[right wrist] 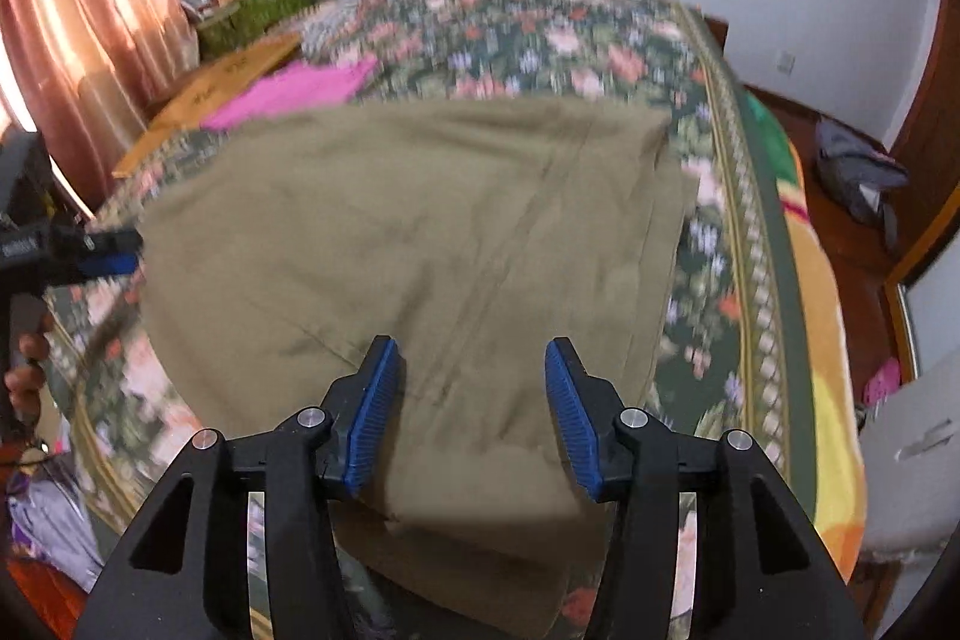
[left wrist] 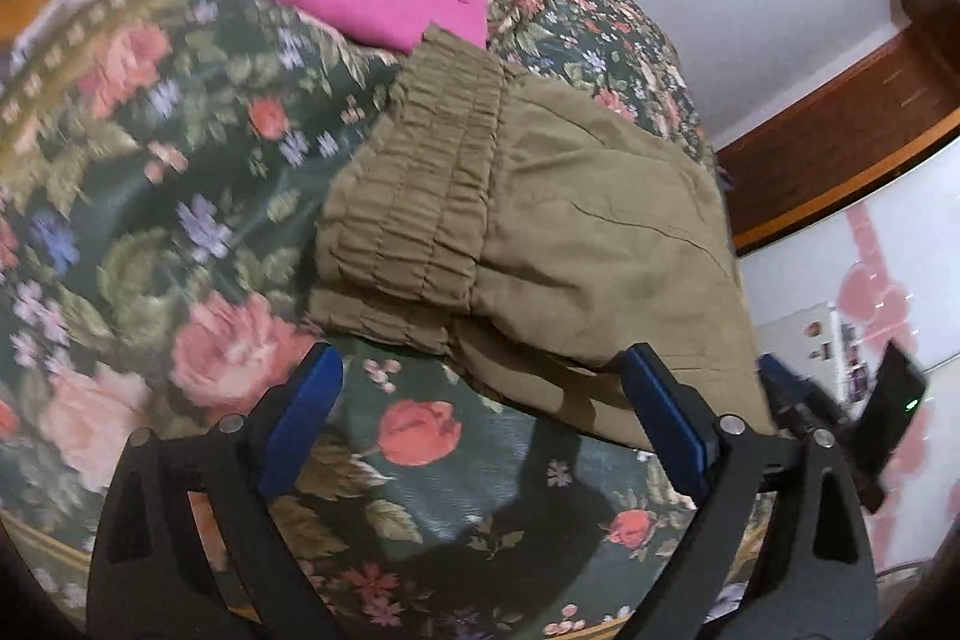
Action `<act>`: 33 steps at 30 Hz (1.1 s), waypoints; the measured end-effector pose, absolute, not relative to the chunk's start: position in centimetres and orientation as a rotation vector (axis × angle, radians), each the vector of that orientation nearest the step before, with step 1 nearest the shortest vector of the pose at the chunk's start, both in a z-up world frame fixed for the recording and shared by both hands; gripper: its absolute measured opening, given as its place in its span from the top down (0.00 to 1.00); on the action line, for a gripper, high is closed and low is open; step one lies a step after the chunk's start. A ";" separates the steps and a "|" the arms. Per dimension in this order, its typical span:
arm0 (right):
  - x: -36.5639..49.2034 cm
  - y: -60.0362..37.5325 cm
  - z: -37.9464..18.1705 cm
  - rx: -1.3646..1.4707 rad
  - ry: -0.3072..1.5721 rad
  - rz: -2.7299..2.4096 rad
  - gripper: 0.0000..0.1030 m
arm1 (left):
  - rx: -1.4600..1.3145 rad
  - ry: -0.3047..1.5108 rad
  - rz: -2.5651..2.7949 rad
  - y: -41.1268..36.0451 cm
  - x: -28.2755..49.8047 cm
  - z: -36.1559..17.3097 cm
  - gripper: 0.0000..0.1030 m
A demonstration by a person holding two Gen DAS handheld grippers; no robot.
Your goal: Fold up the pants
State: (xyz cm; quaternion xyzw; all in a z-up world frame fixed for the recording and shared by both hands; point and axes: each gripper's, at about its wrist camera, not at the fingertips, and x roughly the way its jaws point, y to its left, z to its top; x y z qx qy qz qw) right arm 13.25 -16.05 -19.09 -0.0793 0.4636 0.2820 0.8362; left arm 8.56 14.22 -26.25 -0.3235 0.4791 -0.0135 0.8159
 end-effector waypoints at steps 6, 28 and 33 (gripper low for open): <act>13.4 -16.6 -19.6 -0.121 0.997 0.599 0.52 | -0.822 1.004 -0.063 14.9 9.6 -27.6 0.07; 13.4 -17.6 -20.2 -0.082 1.016 0.599 0.40 | -0.720 0.984 0.001 15.6 17.6 -28.1 0.33; 13.7 -17.6 -20.0 -0.106 1.017 0.604 0.39 | -0.591 0.946 -0.013 14.0 17.2 -26.2 0.63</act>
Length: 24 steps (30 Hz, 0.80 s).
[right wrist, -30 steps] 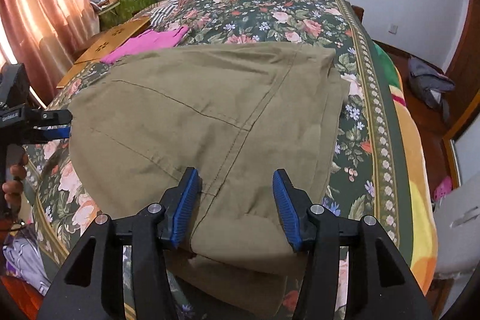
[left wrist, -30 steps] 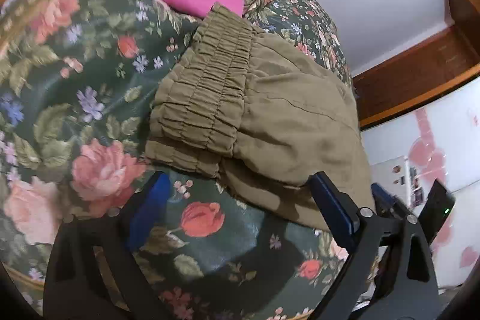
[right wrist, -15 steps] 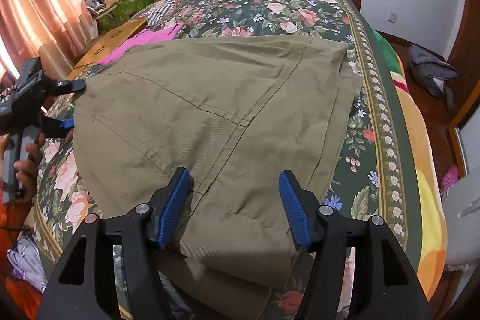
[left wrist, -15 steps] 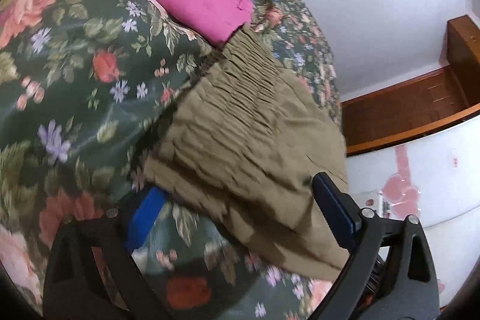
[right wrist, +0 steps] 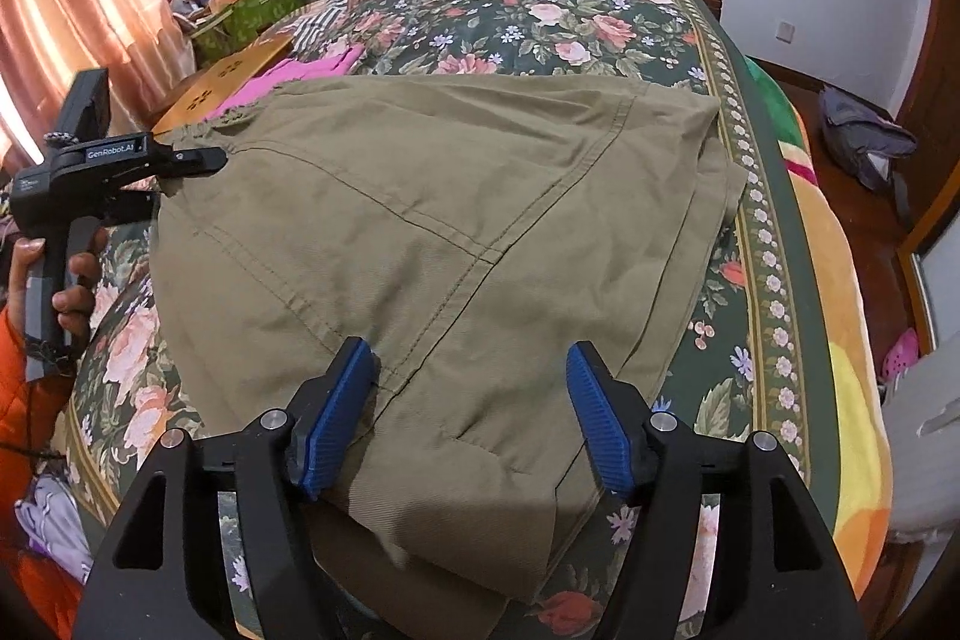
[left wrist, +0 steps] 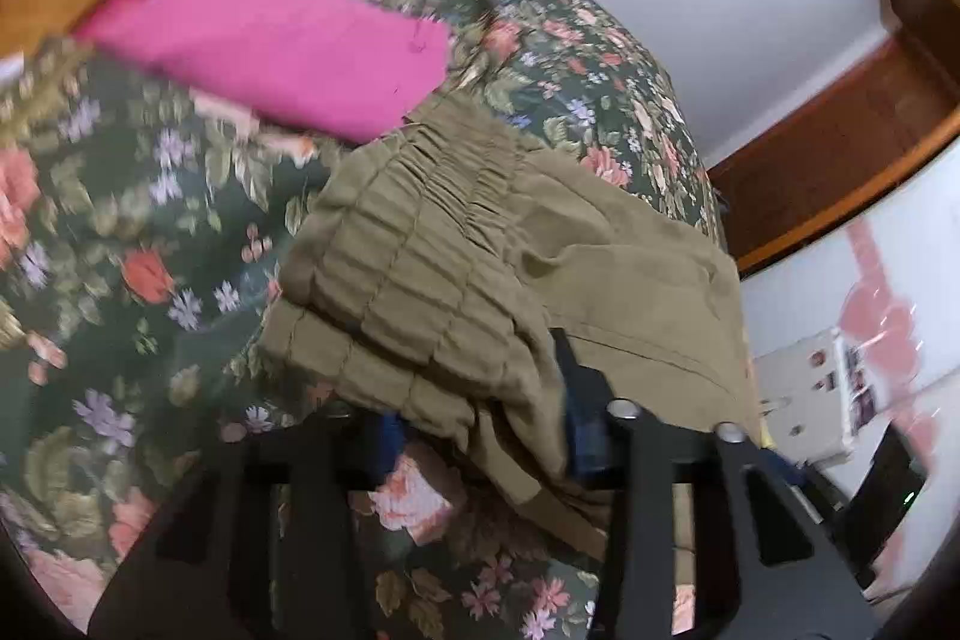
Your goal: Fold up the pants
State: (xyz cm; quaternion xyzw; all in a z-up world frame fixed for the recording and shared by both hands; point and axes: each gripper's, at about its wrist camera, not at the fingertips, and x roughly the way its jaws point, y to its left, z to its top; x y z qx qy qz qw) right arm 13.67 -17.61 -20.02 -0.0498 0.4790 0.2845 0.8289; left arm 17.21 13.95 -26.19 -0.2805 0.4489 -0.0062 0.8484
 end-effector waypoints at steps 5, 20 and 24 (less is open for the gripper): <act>13.7 -17.7 -19.8 -0.122 1.019 0.592 0.39 | -0.413 0.908 0.031 12.3 15.5 -24.0 0.66; 13.0 -11.5 -14.6 -0.172 0.890 0.656 0.39 | -0.008 0.722 0.147 8.8 5.9 -17.0 0.69; 12.9 -8.0 -14.6 -0.158 0.888 0.732 0.39 | 0.027 0.683 0.143 8.0 4.3 -16.0 0.69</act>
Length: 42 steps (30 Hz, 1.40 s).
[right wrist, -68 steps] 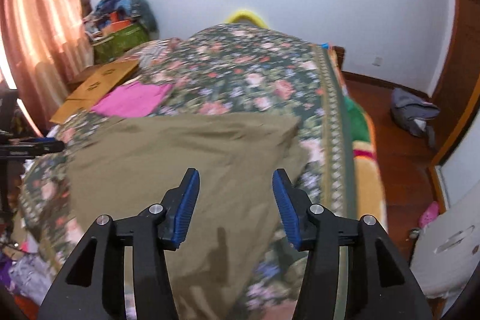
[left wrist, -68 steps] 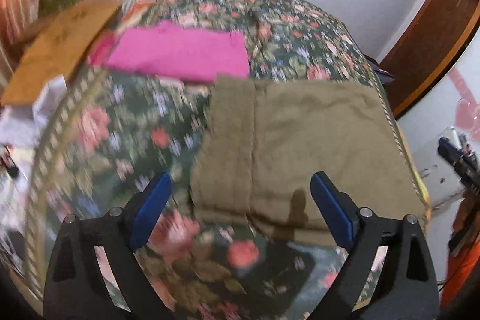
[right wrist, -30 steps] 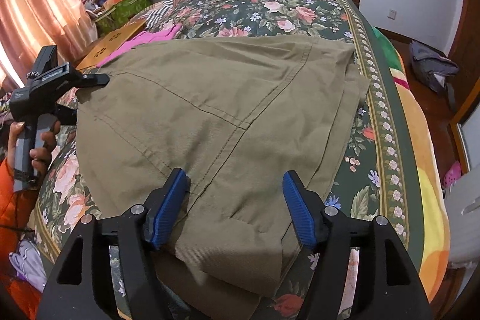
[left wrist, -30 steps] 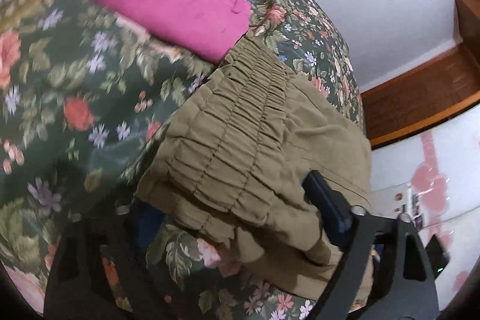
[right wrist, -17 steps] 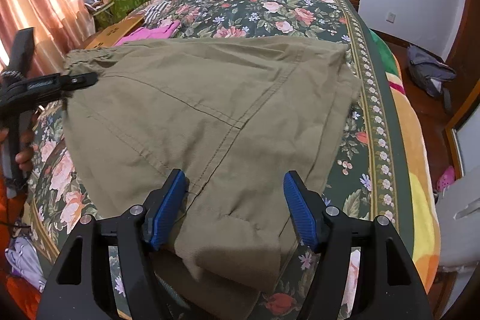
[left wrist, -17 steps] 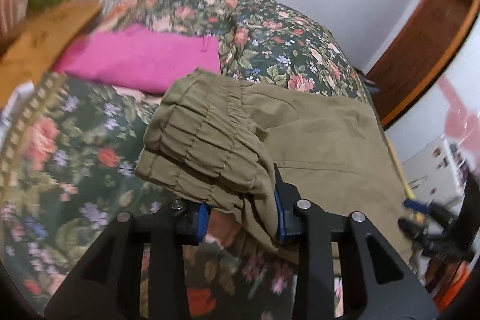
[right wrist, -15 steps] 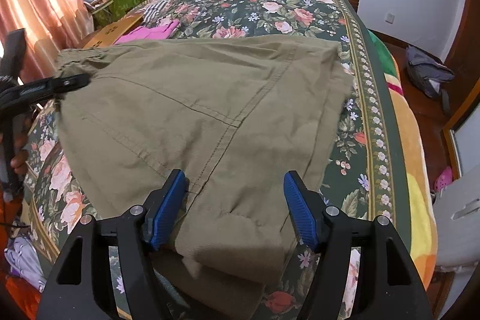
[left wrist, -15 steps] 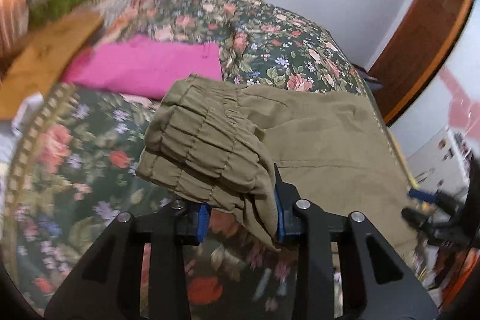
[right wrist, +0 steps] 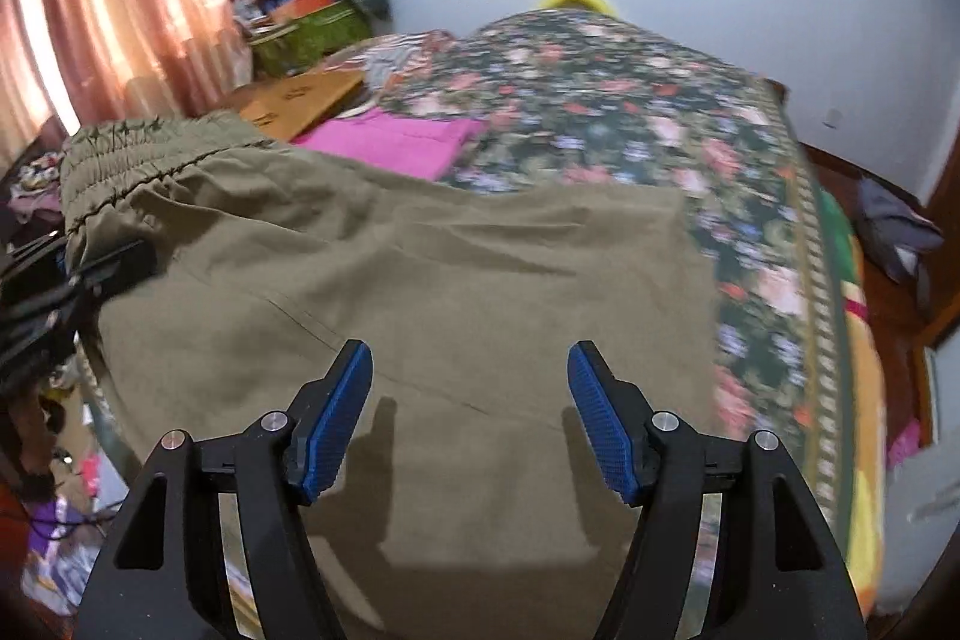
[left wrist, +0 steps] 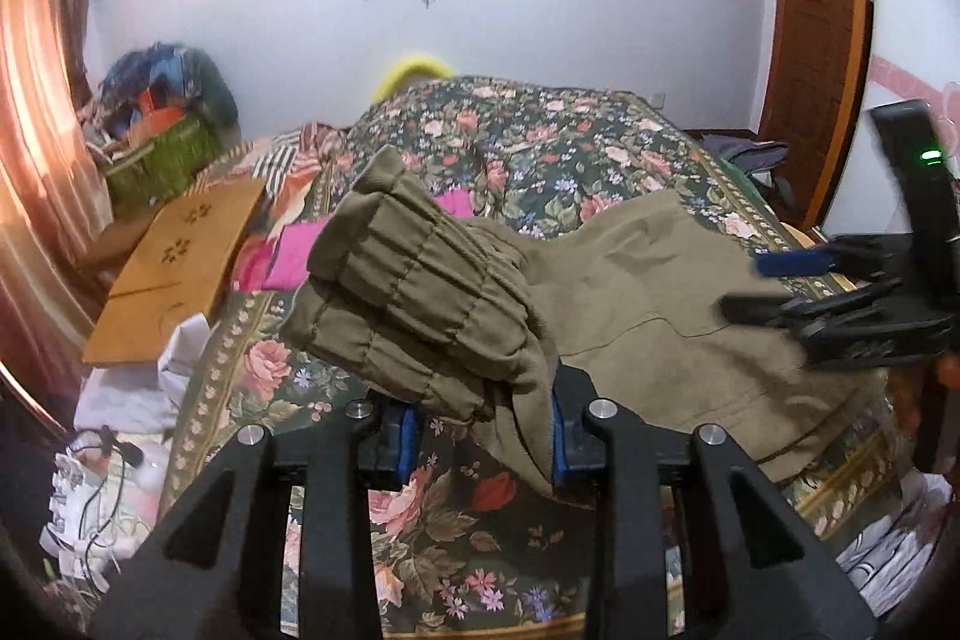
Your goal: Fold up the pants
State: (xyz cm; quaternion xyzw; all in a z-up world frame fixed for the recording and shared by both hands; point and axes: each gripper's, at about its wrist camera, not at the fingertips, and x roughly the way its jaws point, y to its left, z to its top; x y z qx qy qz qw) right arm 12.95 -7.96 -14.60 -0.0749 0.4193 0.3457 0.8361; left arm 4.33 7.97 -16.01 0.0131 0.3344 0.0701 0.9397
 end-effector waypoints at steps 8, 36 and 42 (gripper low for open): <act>11.2 -3.5 -18.3 -0.294 1.009 0.850 0.39 | 0.010 0.674 0.106 7.1 4.2 -15.3 0.69; 9.6 -14.6 -17.6 -0.004 1.001 0.701 0.41 | 0.220 0.620 -0.096 -3.3 8.2 -12.0 0.71; 10.0 -19.2 -16.6 0.079 0.963 0.613 0.40 | 0.236 0.663 -0.173 -6.0 9.4 -12.8 0.74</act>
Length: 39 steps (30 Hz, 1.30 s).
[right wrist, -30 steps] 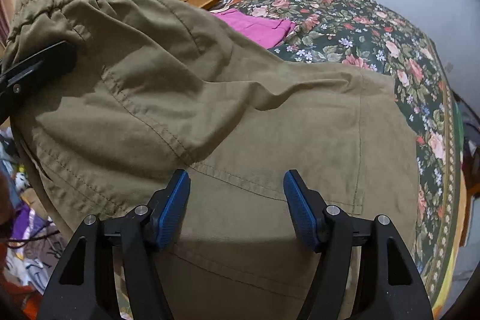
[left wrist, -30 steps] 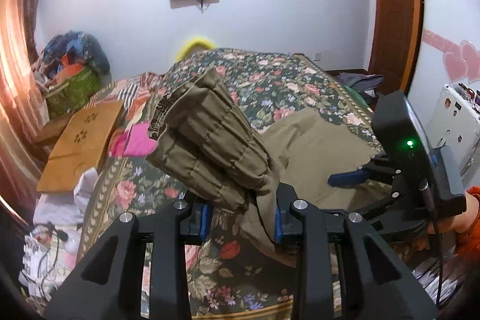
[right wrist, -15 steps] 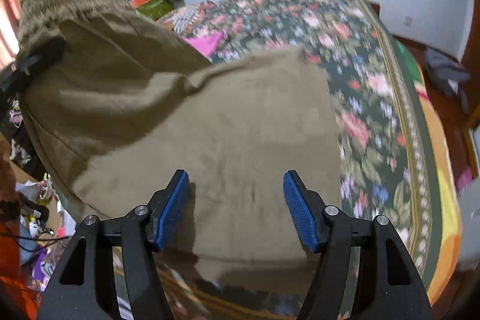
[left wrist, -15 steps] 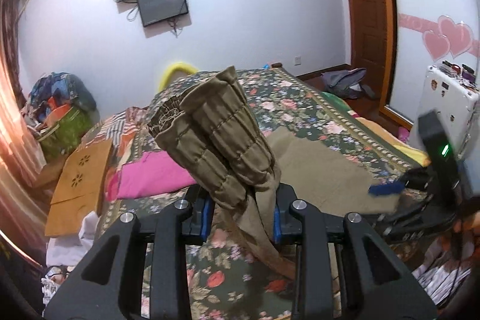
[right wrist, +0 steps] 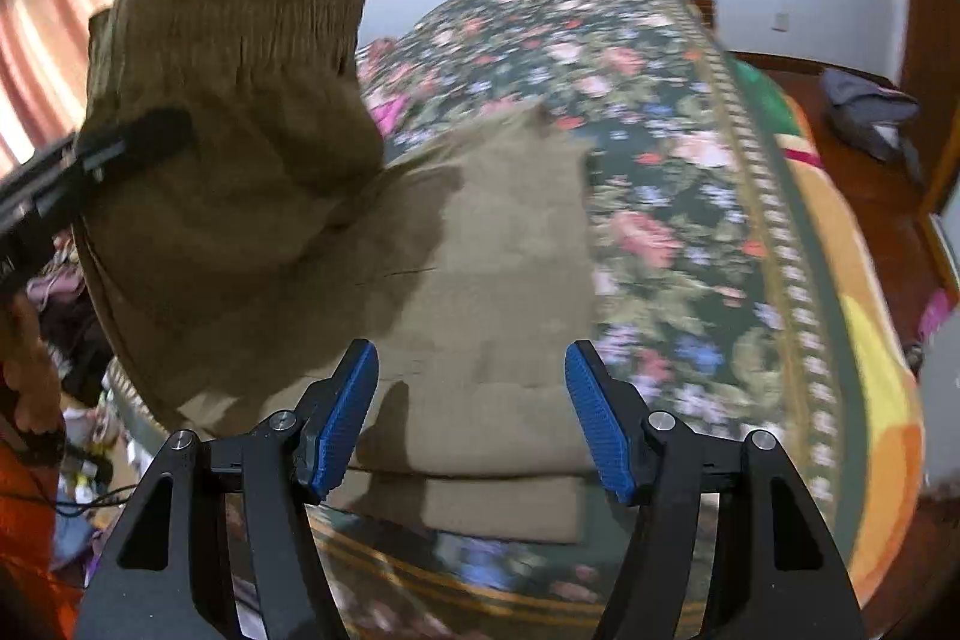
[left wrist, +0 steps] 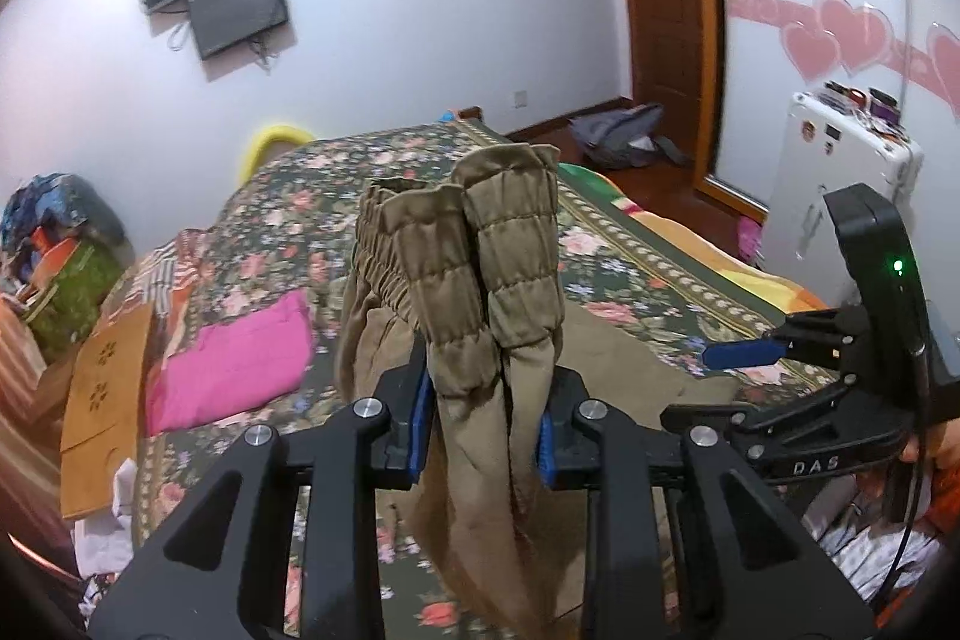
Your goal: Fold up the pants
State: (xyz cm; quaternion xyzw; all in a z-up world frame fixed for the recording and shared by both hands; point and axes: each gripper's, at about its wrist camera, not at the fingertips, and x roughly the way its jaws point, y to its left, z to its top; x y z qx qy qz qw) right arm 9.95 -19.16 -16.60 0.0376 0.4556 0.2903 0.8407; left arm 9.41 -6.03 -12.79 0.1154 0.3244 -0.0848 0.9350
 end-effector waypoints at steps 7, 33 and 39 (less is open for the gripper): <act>9.7 -20.4 -19.7 0.123 1.037 0.592 0.40 | 0.227 0.733 -0.262 -9.1 10.3 -14.7 0.75; 8.0 -24.1 -17.3 0.121 0.979 0.487 0.40 | 0.168 0.878 -0.353 -11.0 10.2 -17.9 0.09; 7.6 -23.9 -16.0 0.124 0.945 0.485 0.40 | 0.101 0.783 -0.251 -6.4 10.6 -14.6 0.05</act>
